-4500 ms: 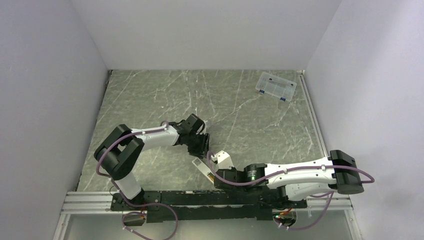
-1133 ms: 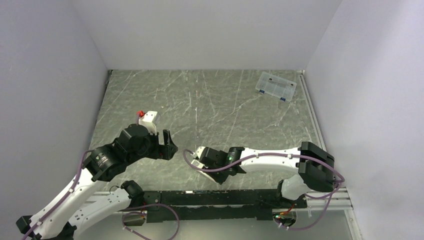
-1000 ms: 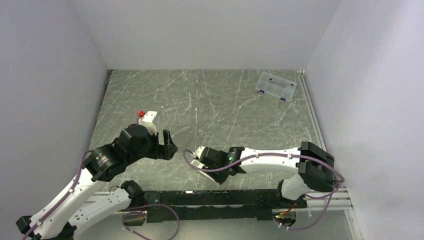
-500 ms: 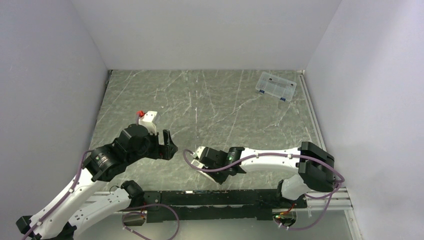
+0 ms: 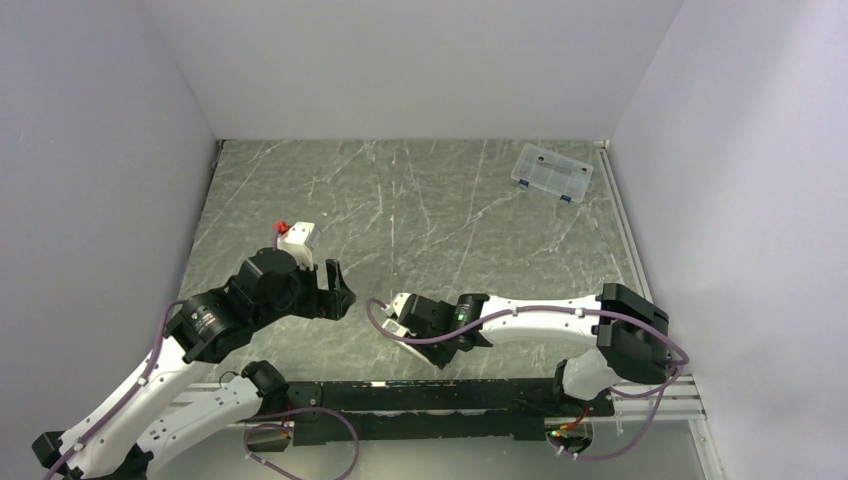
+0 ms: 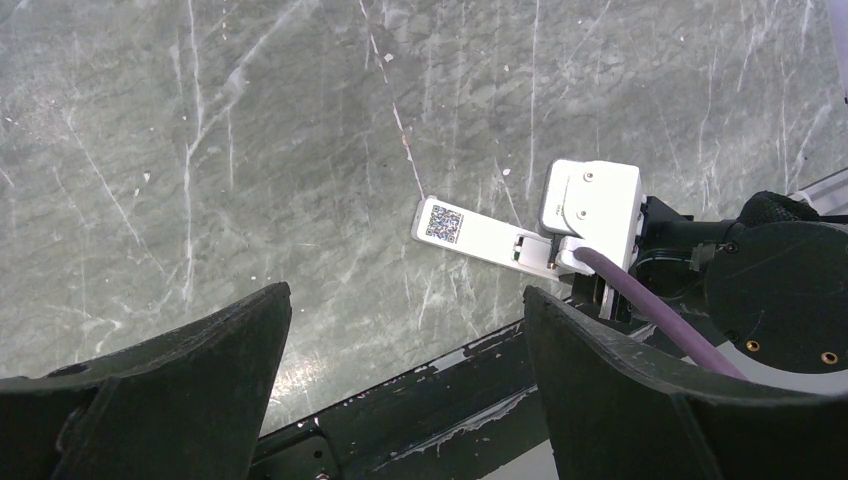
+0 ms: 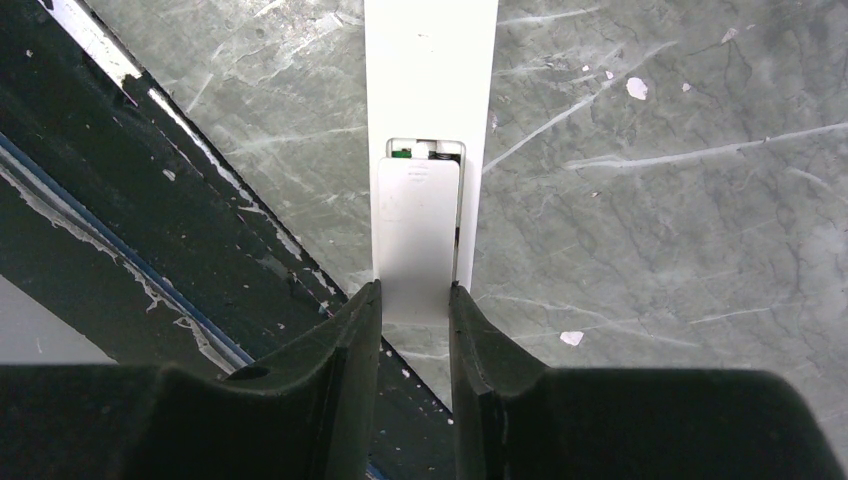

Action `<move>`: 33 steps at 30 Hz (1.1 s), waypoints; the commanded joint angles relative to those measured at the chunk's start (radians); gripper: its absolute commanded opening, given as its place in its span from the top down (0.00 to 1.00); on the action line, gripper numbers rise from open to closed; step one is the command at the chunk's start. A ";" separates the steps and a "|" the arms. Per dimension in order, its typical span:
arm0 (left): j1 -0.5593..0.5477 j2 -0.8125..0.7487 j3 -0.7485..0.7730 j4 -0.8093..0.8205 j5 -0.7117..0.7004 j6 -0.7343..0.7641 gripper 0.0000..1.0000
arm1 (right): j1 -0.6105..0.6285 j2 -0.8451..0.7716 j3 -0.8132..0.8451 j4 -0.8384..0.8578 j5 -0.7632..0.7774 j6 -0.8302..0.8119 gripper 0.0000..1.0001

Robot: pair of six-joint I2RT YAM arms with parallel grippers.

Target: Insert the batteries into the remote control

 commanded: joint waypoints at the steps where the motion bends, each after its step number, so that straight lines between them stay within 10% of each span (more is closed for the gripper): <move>1: 0.000 0.004 0.003 0.036 -0.003 0.010 0.08 | -0.005 -0.005 0.014 0.028 0.019 0.003 0.69; 33: 0.000 0.011 0.002 0.035 -0.001 0.010 0.08 | -0.006 -0.032 0.019 0.033 0.034 0.023 0.61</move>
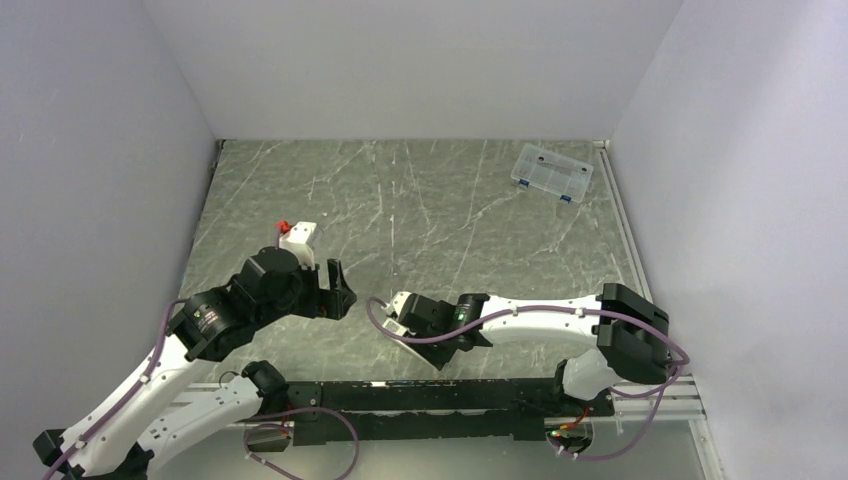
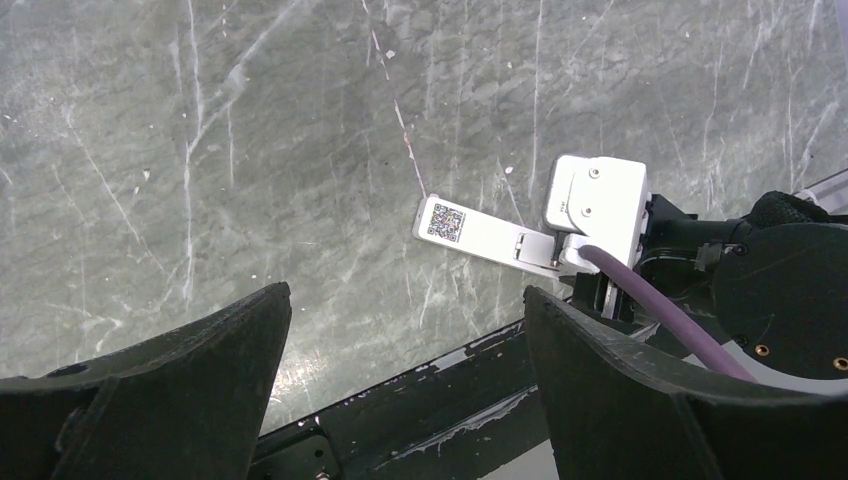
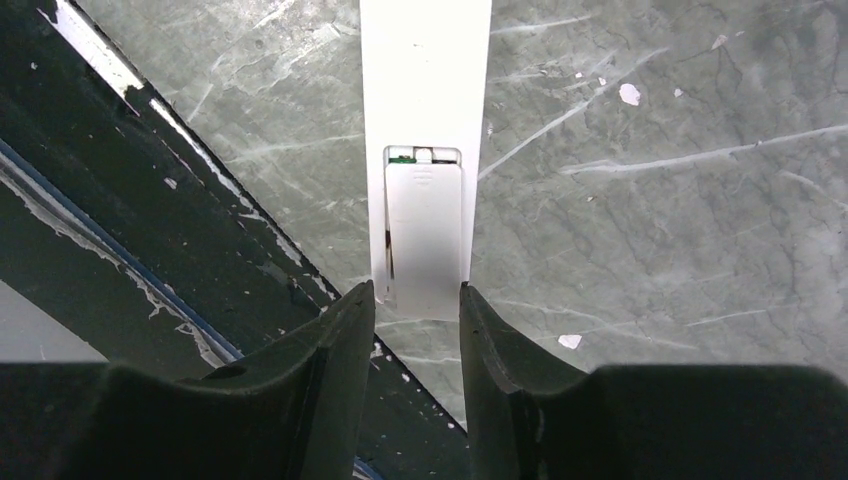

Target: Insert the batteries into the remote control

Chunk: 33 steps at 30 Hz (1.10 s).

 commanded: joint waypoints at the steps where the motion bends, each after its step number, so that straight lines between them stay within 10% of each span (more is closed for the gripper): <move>1: 0.000 0.003 0.002 0.034 -0.001 0.009 0.08 | -0.005 -0.037 0.019 0.025 0.034 0.025 0.60; 10: 0.000 0.010 0.002 0.037 0.006 0.010 0.07 | -0.007 -0.116 0.029 -0.011 0.112 0.137 0.60; 33: 0.001 0.015 0.001 0.040 0.008 0.011 0.07 | -0.033 -0.035 0.003 0.035 0.117 0.298 0.95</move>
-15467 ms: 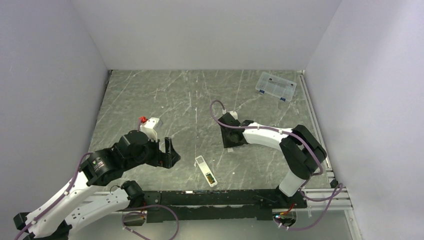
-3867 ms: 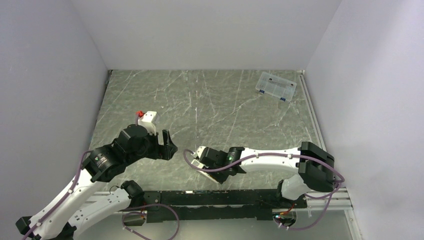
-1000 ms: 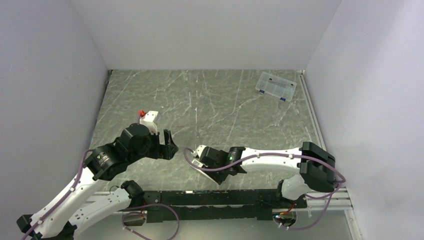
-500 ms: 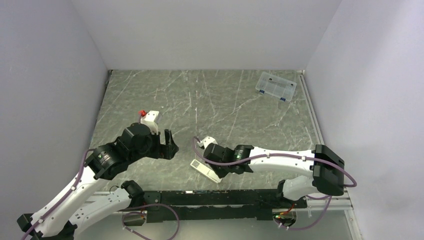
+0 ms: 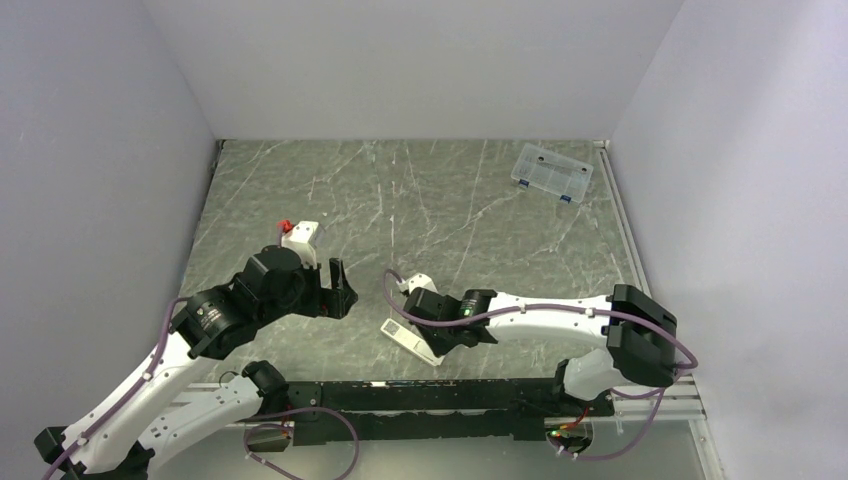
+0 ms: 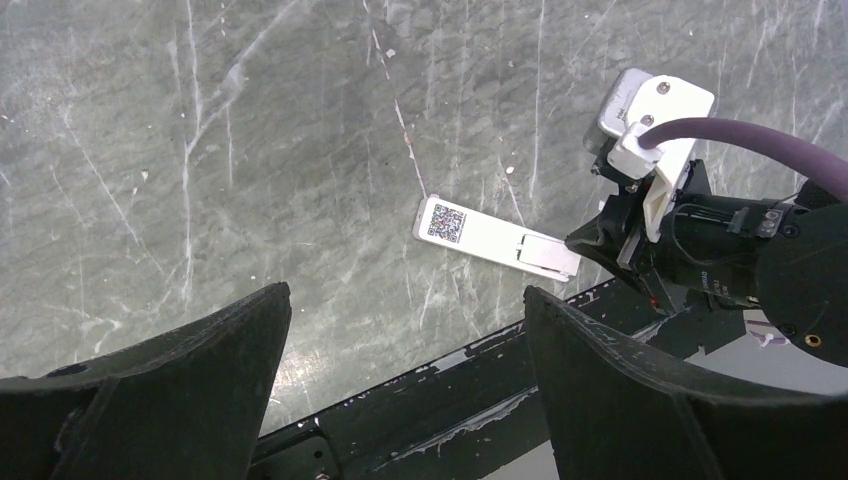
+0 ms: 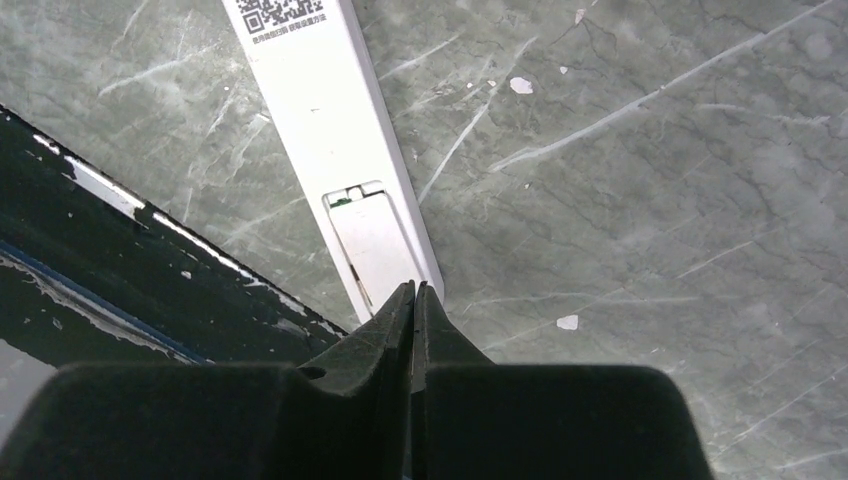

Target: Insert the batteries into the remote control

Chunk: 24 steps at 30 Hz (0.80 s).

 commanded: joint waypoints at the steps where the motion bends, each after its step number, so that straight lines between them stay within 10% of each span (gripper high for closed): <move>1: 0.000 -0.001 0.001 0.031 0.006 0.010 0.07 | -0.008 0.010 0.001 0.038 -0.007 0.027 0.95; 24: 0.000 0.000 0.002 0.032 0.011 0.013 0.07 | -0.018 0.054 -0.011 0.066 -0.056 0.008 0.95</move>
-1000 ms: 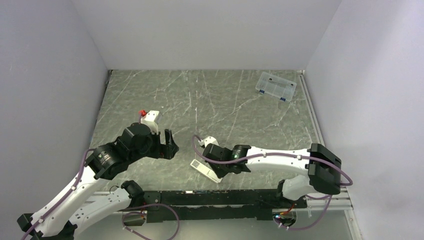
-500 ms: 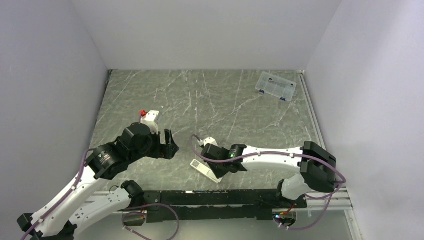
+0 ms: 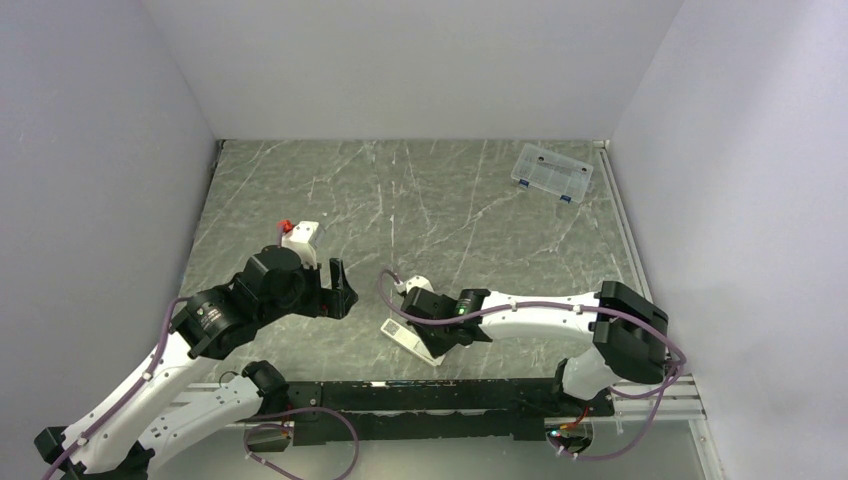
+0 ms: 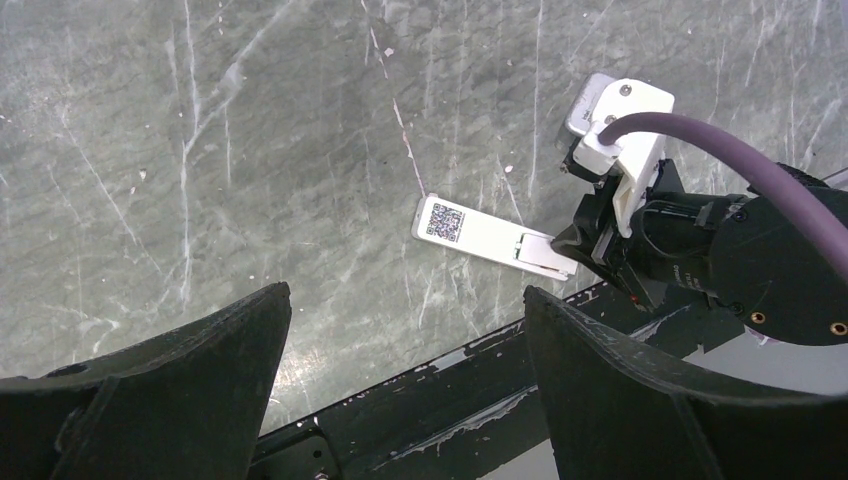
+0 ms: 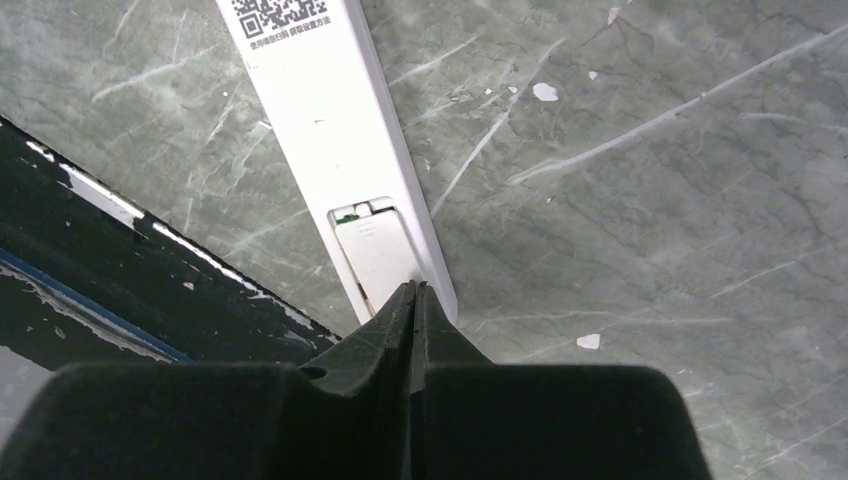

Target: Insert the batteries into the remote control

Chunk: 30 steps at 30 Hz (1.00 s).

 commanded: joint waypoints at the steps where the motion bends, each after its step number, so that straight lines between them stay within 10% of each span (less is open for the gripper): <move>1: 0.000 0.000 0.001 0.032 0.008 0.014 0.07 | -0.003 0.007 -0.010 0.033 -0.022 -0.002 0.95; 30: 0.001 -0.001 0.001 0.034 0.014 0.012 0.07 | -0.017 -0.099 -0.034 -0.032 0.044 0.041 0.93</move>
